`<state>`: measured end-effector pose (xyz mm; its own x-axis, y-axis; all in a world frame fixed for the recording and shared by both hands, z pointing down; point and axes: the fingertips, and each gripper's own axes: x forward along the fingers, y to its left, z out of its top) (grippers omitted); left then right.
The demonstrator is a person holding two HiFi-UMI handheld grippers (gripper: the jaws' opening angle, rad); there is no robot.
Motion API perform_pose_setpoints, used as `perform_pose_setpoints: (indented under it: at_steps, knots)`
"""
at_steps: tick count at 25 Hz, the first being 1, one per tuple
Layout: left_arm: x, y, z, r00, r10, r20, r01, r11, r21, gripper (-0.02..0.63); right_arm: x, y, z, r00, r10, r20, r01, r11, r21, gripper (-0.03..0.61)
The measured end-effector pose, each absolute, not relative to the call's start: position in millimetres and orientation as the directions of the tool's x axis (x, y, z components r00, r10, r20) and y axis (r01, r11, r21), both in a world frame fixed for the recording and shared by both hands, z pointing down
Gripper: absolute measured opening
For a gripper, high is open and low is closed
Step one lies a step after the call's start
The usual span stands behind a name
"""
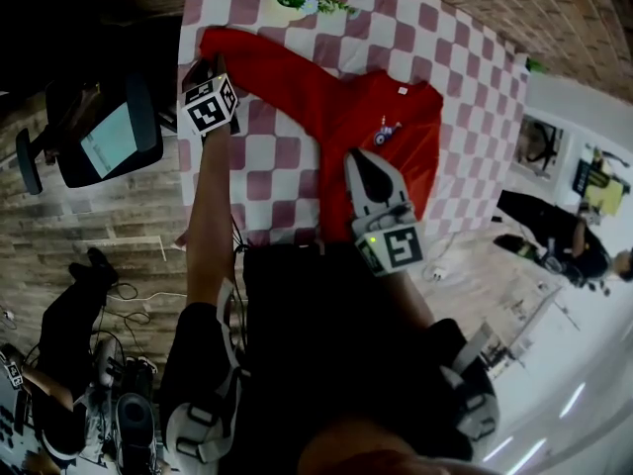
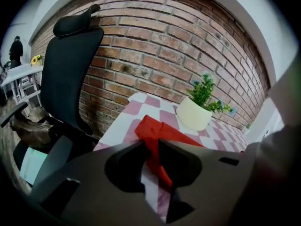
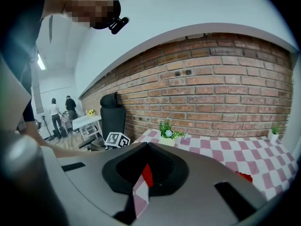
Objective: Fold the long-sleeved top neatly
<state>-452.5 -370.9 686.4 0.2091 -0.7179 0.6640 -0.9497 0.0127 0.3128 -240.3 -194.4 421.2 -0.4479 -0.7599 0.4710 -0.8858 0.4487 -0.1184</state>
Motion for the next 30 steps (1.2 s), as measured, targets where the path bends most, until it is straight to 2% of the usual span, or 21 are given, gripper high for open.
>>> perform_pose_setpoints:
  at_steps: [5,18,30]
  knots:
    - [-464,-364,670,0.19,-0.747,0.637,-0.951,0.021,0.309,0.064,-227,-185,417,-0.44,-0.771,0.461,-0.889,0.445,-0.104,0.008]
    - [-484,-329,574,0.142,-0.857,0.495,-0.962,-0.001,0.273,0.063,-187,-158,413,-0.412,-0.806,0.425,-0.906,0.412,-0.098,0.008]
    - [-441,-266,478,0.135,-0.934,0.331,-0.966,-0.049,0.254,0.061,-119,-120,395,-0.391,-0.849,0.355,-0.92,0.373,-0.122,0.008]
